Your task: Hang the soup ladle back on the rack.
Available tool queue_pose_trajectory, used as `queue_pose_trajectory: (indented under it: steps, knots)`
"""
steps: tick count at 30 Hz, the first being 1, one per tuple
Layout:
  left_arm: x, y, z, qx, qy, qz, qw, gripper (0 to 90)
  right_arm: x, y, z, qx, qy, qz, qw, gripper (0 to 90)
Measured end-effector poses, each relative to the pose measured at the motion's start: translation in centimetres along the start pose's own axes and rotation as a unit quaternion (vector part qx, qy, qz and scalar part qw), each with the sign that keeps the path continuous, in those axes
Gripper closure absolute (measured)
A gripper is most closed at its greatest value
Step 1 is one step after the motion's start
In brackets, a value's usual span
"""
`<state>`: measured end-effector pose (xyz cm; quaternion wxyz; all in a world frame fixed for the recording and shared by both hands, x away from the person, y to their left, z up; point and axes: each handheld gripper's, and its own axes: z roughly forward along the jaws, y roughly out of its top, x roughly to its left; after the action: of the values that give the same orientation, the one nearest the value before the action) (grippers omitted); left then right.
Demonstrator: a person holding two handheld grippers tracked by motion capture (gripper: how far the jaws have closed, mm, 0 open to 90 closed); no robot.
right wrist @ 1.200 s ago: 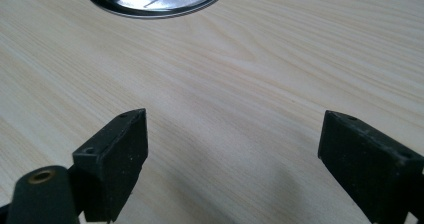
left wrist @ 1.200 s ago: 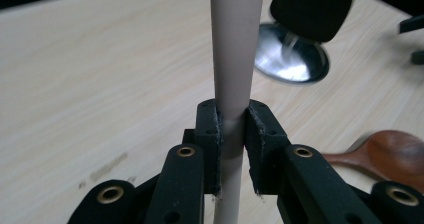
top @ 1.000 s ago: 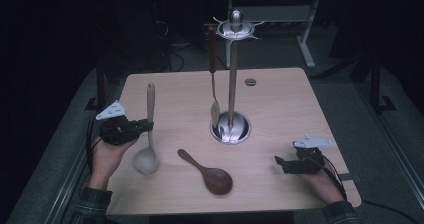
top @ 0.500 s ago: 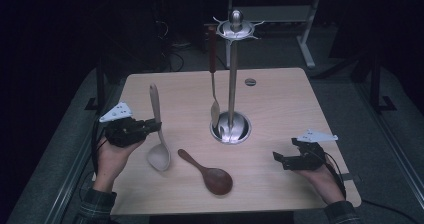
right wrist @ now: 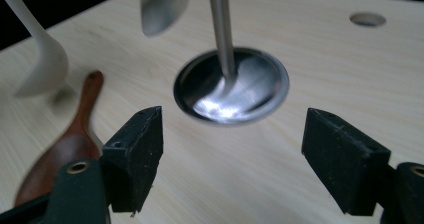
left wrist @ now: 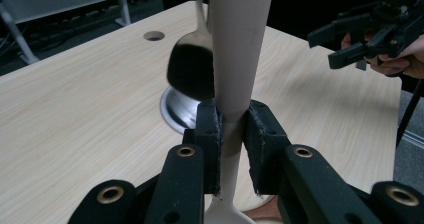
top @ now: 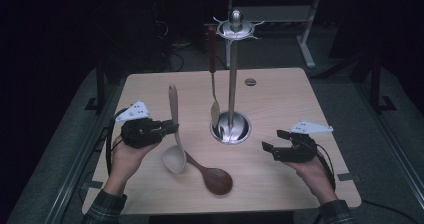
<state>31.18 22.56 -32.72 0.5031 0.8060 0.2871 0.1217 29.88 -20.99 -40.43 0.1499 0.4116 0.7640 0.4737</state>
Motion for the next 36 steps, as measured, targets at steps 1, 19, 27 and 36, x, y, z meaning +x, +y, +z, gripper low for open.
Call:
queue_pose_trajectory:
  steps: [1,19,27,36]
  knots:
    - [-0.2,0.2,0.2,0.001,0.000,0.001,1.0000,77.0,0.2,0.4,0.0,-0.002,0.004,-0.001,1.0000,27.6]
    - [-2.4,2.4,3.2,-0.001,-0.009,0.004,1.0000,77.1,3.2,6.7,0.9,-0.070,0.084,-0.022,0.9938,59.1]
    - [-3.4,3.1,4.8,-0.002,-0.003,0.002,1.0000,77.0,5.4,8.7,1.8,-0.089,0.125,-0.031,0.9877,60.3]
    - [-4.4,3.4,6.0,0.000,-0.001,0.007,1.0000,77.0,7.5,10.4,2.4,-0.110,0.157,-0.041,0.9807,61.0]
